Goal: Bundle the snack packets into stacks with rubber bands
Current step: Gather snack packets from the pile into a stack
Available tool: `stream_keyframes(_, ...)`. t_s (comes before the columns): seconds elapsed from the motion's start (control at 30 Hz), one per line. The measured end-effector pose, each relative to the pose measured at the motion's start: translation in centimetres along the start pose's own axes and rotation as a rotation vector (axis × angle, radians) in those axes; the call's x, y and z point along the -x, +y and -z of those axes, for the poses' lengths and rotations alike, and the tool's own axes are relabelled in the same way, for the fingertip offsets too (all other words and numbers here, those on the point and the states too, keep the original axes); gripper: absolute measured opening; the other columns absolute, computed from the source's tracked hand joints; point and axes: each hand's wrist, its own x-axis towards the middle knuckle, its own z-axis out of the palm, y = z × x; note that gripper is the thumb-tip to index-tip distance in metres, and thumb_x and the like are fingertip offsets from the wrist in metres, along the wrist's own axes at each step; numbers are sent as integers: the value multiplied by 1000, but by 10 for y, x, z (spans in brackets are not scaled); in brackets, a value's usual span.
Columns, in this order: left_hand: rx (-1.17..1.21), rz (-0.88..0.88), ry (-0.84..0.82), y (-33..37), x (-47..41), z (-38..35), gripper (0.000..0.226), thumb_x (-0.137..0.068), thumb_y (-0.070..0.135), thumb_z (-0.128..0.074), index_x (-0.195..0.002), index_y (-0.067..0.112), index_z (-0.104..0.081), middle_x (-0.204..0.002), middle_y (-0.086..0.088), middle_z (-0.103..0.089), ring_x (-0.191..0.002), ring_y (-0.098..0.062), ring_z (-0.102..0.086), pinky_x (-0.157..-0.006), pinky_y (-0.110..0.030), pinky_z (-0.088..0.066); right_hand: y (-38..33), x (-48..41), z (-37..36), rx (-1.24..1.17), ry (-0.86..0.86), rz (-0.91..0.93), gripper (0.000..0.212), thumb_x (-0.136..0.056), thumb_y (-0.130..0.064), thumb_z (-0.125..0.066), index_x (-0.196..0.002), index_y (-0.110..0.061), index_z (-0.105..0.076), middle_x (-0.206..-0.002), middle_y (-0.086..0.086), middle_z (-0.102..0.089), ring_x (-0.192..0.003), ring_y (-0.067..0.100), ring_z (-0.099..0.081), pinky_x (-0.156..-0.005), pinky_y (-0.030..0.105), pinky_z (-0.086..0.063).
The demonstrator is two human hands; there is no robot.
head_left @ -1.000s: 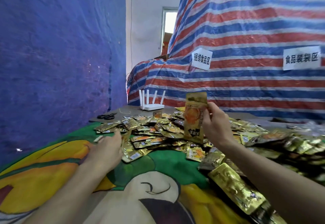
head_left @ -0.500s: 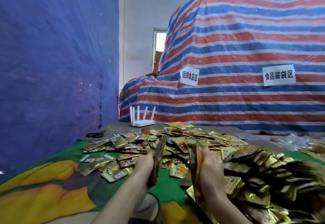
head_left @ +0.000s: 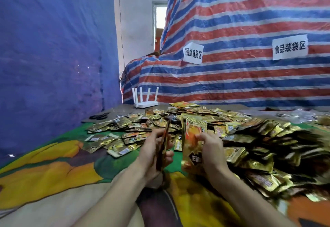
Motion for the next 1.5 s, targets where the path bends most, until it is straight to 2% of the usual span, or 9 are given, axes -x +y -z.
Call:
stream_keyframes(0.1, -321, -185, 326, -9, -4, 2, 33, -96, 42, -60, -99, 11, -66, -88, -8, -70, -78, -26, -67, -74, -40, -57, 2, 0, 1, -139, -61, -99, 19, -84, -24, -58, -76, -19, -75, -102, 8, -71, -100, 32, -70, -82, 45, -57)
stream_keyframes(0.2, -740, -432, 513, -18, -5, 2, 33, -98, 50, -52, -94, 18, -55, -91, -4, -61, -79, -17, -58, -69, -35, -46, 6, 2, -2, -169, -139, -134, 24, -93, -11, -51, -93, -16, -74, -84, 9, -76, -73, 25, -75, -56, 33, -57)
stream_keyframes(0.33, -515, -419, 271, -30, 0, -15, 54, -95, 58, -47, -125, 15, -60, -111, -7, -71, -104, -26, -68, -97, -48, -52, 10, 9, -9, -83, -216, -140, 20, -98, -10, -53, -118, -11, -55, -111, 19, -68, -97, 34, -71, -78, 47, -61)
stream_keyframes(0.5, -347, -385, -20, -25, 7, -11, 85, -68, 59, -80, -132, 8, -55, -120, -17, -69, -109, -34, -68, -93, -49, -56, 8, 12, -3, -160, -224, -25, 39, -91, 7, -57, -120, -20, -55, -104, 6, -74, -96, 24, -73, -70, 30, -59)
stream_keyframes(0.63, -420, -390, -116, -21, 9, -6, 49, -58, 33, -88, -100, 12, -75, -97, -15, -75, -86, -31, -73, -74, -41, -60, 3, 14, -6, -355, -298, -137, 42, -86, 10, -46, -118, -8, -67, -108, 19, -74, -101, 39, -72, -87, 51, -59)
stream_keyframes(0.8, -514, -234, -315, -24, 16, -8, 31, -63, 14, -78, -94, 15, -77, -91, -16, -72, -82, -32, -69, -78, -43, -58, -2, 6, 4, -509, -386, -171, 34, -70, 3, -44, -90, -9, -69, -92, 21, -70, -78, 34, -69, -70, 40, -59)
stream_keyframes(1.03, -526, -491, -146, -34, 19, -20, 32, -71, 11, -65, -103, 10, -67, -84, -6, -71, -77, -19, -70, -63, -25, -55, -8, 11, 13, 189, -271, 313, 38, -73, -20, -57, -109, -25, -66, -104, 0, -68, -101, 18, -67, -81, 35, -58)
stream_keyframes(1.2, -582, -478, -219, -38, 16, -20, 69, -61, 5, -78, -121, 18, -46, -100, -2, -72, -92, -13, -72, -72, -24, -56, -14, 14, 19, 341, -327, 300, 43, -86, -25, -54, -129, -27, -59, -111, -12, -64, -104, 7, -63, -77, 15, -54)
stream_keyframes(1.5, -759, -446, -214, -40, 16, -27, 40, -64, 8, -68, -103, 17, -61, -84, -2, -68, -85, -27, -67, -81, -42, -54, -50, 45, 116, 973, -217, 407, 42, -89, -35, -63, -130, -34, -54, -120, -16, -57, -110, 1, -54, -94, 29, -49)
